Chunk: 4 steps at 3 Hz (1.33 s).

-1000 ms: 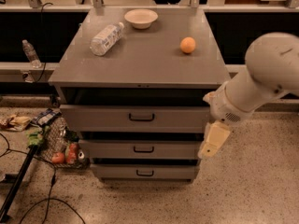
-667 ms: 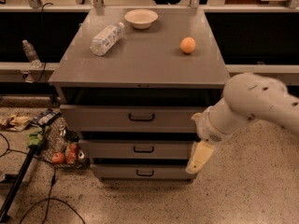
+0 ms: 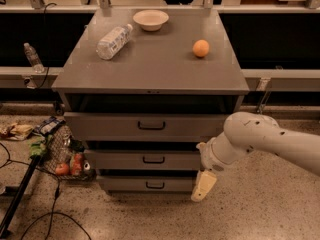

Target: Open bottom drawer

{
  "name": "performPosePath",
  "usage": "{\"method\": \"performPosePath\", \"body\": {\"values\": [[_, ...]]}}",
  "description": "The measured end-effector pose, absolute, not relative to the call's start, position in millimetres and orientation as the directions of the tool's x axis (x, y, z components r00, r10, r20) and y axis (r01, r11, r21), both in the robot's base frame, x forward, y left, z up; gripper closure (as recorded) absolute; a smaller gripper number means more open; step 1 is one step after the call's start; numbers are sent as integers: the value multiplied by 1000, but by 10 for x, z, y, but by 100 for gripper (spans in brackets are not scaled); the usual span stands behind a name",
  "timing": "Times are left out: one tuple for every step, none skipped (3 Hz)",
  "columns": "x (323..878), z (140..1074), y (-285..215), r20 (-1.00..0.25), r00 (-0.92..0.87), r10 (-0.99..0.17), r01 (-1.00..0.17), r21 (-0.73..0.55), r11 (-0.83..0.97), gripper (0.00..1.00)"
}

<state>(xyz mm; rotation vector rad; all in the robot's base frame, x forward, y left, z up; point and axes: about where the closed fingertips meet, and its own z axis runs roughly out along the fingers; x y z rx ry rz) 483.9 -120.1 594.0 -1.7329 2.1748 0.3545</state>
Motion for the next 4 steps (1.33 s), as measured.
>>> {"method": "performPosePath", "body": {"values": [[4861,5335,-1268,-464,-197,-864,-977,19,213,0],[4912,4663,-1374,-522,-150,-840,-985,7,171,0],[5064,3776,-1443,-520,-65,-852,-997,-11,83,0],[5065,3782,-1443,-519,-65,-852,-997,-12,83,0]]}}
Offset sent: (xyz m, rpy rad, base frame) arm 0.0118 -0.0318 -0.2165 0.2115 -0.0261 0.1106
